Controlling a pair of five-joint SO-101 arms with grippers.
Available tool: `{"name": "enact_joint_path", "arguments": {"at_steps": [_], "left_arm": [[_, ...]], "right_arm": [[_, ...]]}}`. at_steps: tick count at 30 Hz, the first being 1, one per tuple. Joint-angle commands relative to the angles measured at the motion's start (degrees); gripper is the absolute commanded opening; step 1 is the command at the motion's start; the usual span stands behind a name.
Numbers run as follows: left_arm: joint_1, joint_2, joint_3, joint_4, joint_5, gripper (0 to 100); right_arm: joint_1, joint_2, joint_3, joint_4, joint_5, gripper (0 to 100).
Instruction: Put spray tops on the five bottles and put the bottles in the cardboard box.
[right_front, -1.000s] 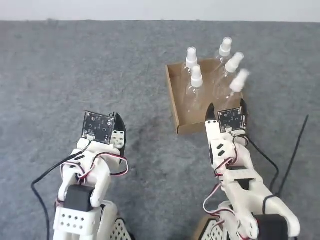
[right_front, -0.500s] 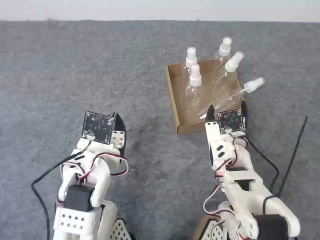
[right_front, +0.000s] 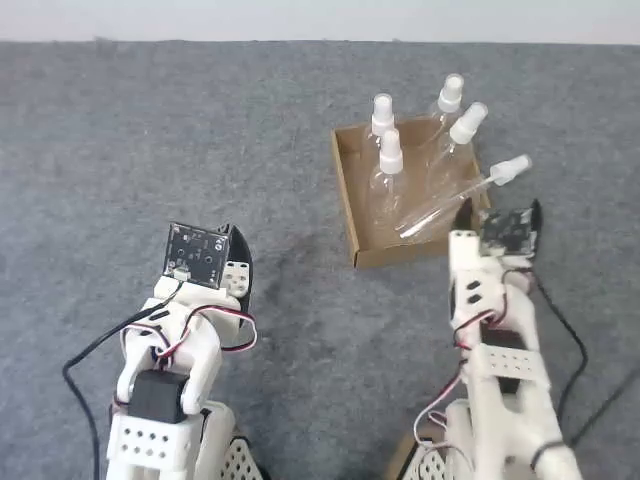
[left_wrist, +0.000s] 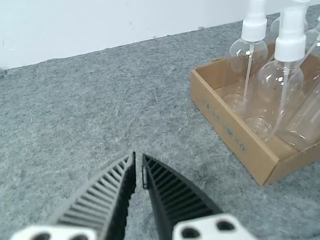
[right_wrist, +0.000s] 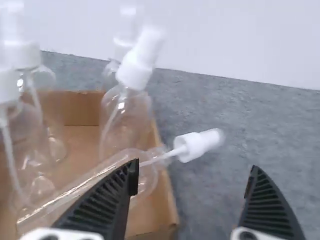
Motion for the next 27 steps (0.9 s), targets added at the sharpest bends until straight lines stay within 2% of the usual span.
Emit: {"name": "enact_joint_path", "arguments": {"at_steps": [1,4,8,12,18,27], "left_arm": [[-0.3,-0.9,-0.6,-1.8,-0.3,1],[-0.3,-0.9,-0.6,-1.8,-0.2,1],[-0.4,-1.1,-0.9,-1.4,-0.1,1],[-3.1,-6.0,0.0,-0.8,0.0,1],[-3.4,-17.1,3.9,2.4,0.0,1],[-4.0,-16.3,9.6,2.4,-0.4,1]], "right_arm": [[4.2,-16.3,-11.7,28.4,0.4,27.8],[4.7,-25.1,-14.2,40.9,0.7,27.7],[4.6,-34.3,-10.7,46.6,0.8,27.7],[4.7,-40.7,-3.3,47.5,0.9,27.7],[4.5,-46.5,5.5,47.5,0.9,27.7],[4.4,-50.9,12.2,47.4,0.8,27.7]]}}
